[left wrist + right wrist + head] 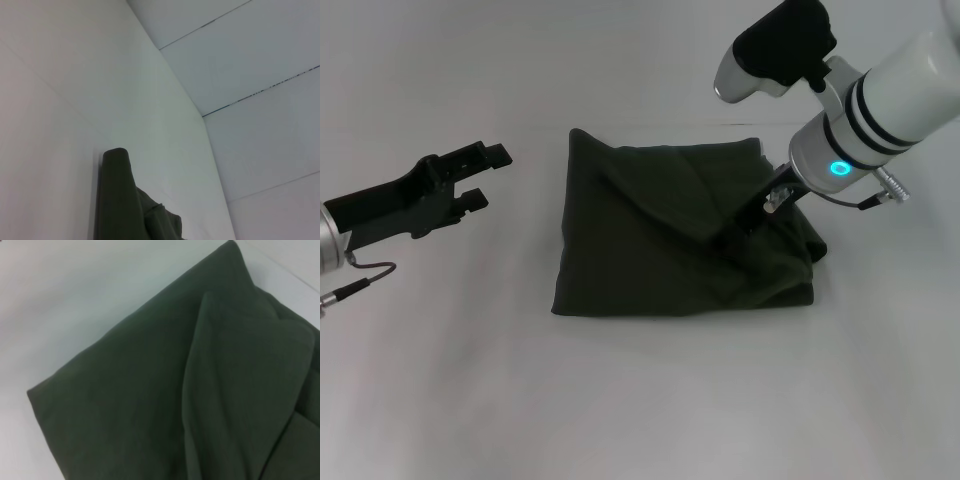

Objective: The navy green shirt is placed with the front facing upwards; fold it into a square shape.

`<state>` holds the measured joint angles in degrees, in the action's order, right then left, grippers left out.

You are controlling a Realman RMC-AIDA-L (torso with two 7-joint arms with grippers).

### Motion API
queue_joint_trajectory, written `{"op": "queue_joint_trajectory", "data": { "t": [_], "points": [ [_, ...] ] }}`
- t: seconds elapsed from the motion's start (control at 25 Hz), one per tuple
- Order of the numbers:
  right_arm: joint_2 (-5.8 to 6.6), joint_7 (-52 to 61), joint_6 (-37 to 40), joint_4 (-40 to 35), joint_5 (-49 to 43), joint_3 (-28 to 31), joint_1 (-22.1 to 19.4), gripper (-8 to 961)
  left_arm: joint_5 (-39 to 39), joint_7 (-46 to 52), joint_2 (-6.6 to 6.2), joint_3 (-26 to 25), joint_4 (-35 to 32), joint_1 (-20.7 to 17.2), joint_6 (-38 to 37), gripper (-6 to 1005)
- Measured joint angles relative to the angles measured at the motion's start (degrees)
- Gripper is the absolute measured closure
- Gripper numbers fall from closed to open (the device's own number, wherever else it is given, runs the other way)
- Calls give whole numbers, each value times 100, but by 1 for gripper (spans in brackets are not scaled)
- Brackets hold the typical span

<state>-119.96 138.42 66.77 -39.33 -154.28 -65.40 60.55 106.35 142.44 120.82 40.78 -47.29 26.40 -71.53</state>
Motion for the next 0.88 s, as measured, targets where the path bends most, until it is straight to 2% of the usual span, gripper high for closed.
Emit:
{"op": "queue_joint_trajectory", "data": {
  "t": [0.16, 0.32, 0.68, 0.88],
  "points": [
    [-17, 319, -382, 222, -84, -421, 37, 39, -12, -5, 12, 13, 1, 8, 14, 126],
    [-5, 1267, -920, 301, -395, -831, -14, 39, -15, -6, 21, -2, 14, 10, 26, 126],
    [103, 2372, -829, -593, -853, -441, -795, 39, -27, -41, 21, -5, 69, 53, 68, 125],
    [166, 2464, -884, -695, -1026, 176, -1143, 39, -28, -74, 21, -9, 80, 96, 70, 126]
  ]
}}
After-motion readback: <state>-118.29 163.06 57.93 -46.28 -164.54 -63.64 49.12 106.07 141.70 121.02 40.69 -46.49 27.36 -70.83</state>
